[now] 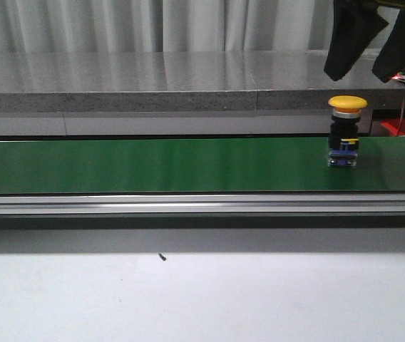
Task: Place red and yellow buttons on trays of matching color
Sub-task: 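Move the right gripper down onto the yellow button on the belt and grasp, then carry the yellow button into the yellow tray and open the right gripper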
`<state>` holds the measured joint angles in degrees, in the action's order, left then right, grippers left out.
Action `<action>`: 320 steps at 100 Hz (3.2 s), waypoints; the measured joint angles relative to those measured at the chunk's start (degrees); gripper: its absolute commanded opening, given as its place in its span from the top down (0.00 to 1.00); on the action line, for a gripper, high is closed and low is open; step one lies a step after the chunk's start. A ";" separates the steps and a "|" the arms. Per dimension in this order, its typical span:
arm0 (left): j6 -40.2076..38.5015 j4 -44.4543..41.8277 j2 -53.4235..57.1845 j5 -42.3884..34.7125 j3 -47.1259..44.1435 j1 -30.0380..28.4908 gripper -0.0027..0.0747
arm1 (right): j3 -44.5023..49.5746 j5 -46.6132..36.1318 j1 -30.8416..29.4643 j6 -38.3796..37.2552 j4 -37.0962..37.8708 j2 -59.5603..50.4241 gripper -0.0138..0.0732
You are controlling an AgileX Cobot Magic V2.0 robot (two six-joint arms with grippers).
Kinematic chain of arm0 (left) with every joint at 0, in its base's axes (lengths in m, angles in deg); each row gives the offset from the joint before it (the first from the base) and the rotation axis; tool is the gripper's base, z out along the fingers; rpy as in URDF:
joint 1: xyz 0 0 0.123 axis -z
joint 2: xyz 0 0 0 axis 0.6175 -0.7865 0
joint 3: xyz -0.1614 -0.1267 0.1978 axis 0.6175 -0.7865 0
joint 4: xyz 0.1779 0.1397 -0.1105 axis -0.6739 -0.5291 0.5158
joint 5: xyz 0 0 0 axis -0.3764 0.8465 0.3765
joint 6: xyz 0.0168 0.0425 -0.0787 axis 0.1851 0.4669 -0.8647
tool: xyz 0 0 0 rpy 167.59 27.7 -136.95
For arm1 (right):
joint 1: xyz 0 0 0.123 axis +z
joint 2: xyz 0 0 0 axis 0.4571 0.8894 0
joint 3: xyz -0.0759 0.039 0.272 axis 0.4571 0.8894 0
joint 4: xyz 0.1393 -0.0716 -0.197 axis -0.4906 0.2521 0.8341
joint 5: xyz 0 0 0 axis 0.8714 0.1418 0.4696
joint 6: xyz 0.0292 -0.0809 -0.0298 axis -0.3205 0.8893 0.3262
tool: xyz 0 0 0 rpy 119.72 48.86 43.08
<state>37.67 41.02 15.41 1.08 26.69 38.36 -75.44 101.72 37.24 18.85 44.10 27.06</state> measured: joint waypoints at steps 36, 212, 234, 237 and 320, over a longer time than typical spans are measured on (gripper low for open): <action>0.00 0.00 0.00 0.00 0.00 0.00 0.99 | 0.09 -2.91 0.00 -5.49 2.61 6.03 0.36; 0.00 0.00 0.00 0.00 0.00 0.00 0.99 | 28.85 -10.94 -28.36 -12.16 6.16 -14.17 0.68; 0.00 0.00 0.00 0.00 0.00 0.00 0.99 | 36.02 -19.29 -28.44 -12.16 6.16 -14.17 0.68; 0.00 0.00 0.00 0.00 0.00 0.00 0.99 | 36.46 -20.00 -28.44 -12.16 6.16 -14.17 0.68; 0.00 0.00 0.00 0.00 0.00 0.00 0.99 | 37.12 -23.02 -28.49 -12.16 6.16 -10.84 0.27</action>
<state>37.67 41.02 15.41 1.08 26.69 38.36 -38.33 78.70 8.75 6.69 50.26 16.23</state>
